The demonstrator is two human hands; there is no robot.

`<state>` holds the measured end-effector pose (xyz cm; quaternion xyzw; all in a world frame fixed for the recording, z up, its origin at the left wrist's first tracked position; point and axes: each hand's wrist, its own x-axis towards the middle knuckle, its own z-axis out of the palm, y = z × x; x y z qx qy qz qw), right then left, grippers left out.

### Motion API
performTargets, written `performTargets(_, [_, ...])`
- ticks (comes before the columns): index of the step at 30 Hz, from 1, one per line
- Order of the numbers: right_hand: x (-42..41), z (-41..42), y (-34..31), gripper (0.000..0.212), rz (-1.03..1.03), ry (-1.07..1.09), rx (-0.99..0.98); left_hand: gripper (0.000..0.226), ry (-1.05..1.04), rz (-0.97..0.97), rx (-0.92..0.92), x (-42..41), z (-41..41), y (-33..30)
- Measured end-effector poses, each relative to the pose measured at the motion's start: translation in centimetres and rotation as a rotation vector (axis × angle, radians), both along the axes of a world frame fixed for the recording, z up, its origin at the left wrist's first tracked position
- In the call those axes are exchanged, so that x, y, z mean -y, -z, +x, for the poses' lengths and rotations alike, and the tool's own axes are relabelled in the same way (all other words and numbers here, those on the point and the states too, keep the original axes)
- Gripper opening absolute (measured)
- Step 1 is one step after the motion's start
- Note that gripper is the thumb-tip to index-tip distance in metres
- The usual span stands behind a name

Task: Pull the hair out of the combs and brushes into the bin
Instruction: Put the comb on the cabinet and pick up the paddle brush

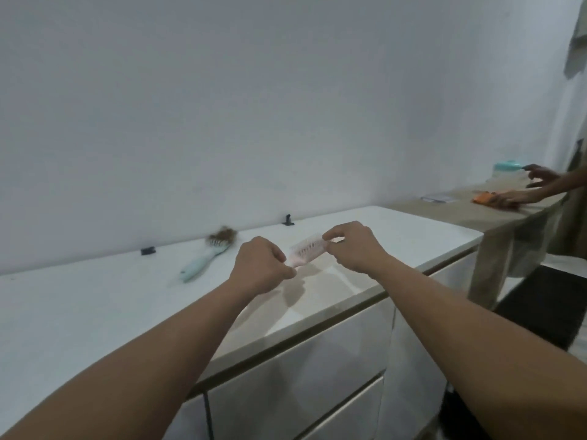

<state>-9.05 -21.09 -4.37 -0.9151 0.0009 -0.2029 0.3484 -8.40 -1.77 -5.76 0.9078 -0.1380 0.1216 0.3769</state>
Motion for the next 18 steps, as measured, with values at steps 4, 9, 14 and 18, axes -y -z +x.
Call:
performTargets(4, [-2.9, 3.2, 1.1, 0.026, 0.021, -0.060, -0.028, 0.011, -0.079, 0.017, 0.004, -2.4, 1.2, 0.6])
performTargets(9, [-5.6, 6.4, 2.2, 0.035, -0.014, -0.123, -0.077, 0.024, -0.182, 0.077, 0.008, -4.2, 3.0, 0.7])
performTargets(14, [-7.4, 8.6, 2.5, 0.034, 0.027, -0.144, -0.073, 0.029, -0.238, 0.129, 0.016, -4.8, 4.4, 1.0])
performTargets(18, [-8.5, 9.9, 2.1, 0.034, -0.014, -0.133, -0.057, 0.040, -0.265, 0.096, -0.007, -5.6, 5.0, 0.7])
